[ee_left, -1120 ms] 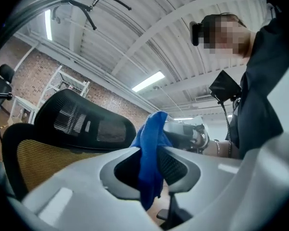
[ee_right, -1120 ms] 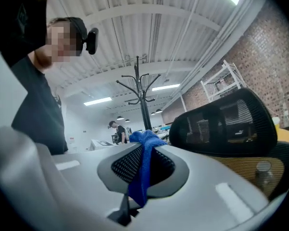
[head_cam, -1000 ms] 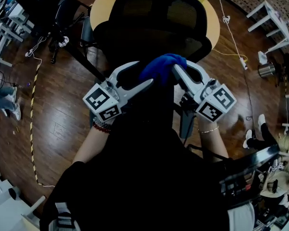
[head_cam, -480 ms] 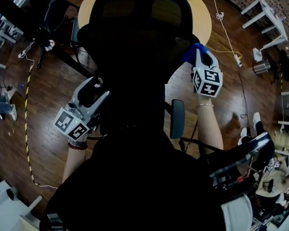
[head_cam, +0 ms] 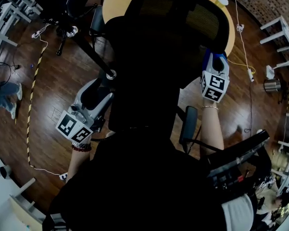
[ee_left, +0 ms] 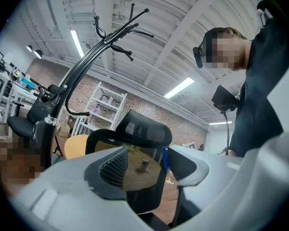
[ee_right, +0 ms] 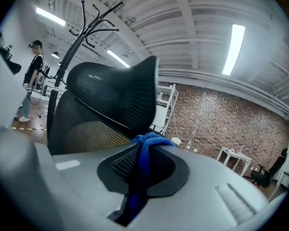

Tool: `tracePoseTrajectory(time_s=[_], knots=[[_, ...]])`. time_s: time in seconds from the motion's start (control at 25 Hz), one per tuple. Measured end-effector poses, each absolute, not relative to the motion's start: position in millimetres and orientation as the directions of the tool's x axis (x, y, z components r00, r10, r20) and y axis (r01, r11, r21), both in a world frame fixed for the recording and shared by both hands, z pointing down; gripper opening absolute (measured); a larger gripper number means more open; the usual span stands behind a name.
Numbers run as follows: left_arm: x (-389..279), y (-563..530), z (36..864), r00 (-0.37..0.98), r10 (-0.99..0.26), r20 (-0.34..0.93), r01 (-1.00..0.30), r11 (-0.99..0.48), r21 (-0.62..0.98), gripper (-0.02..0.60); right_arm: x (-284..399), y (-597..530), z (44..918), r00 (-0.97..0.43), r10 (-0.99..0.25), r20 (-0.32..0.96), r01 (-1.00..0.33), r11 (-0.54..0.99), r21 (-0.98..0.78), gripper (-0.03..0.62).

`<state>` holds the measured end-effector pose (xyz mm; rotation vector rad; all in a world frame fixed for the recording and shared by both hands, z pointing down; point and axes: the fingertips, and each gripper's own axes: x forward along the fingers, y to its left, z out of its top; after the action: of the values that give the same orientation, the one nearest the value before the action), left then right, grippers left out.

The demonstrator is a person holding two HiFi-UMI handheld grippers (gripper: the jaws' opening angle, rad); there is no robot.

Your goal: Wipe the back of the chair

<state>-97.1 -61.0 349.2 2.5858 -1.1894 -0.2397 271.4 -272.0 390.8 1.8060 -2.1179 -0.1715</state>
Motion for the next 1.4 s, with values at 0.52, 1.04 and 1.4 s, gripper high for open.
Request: tracePoseTrajectory(time_s=[0.52, 1.04, 1.4], knots=[[-159.2, -67.9, 361.4, 0.654, -0.756, -0.031, -0.706, -0.625, 0.333, 0.205, 66.8, -291.0, 402.1, -0.378, -0.918, 0.122, -0.873, 0.397, 0.282, 0.028], [-211.8, -56.8, 380.4, 0.639, -0.769, 0.007, -0.718, -0.593, 0.366, 0.206, -143.0, -299.4, 389.5, -0.612, -0.786, 0.087, -0.758, 0.614, 0.221, 0.027], [-204.9, -49.7, 372.1, 0.667, -0.744, 0.023, -0.705, -0.621, 0.344, 0.206, -189.3, -261.6, 368.7, -0.759, -0.647, 0.073, -0.632, 0.759, 0.153, 0.028]])
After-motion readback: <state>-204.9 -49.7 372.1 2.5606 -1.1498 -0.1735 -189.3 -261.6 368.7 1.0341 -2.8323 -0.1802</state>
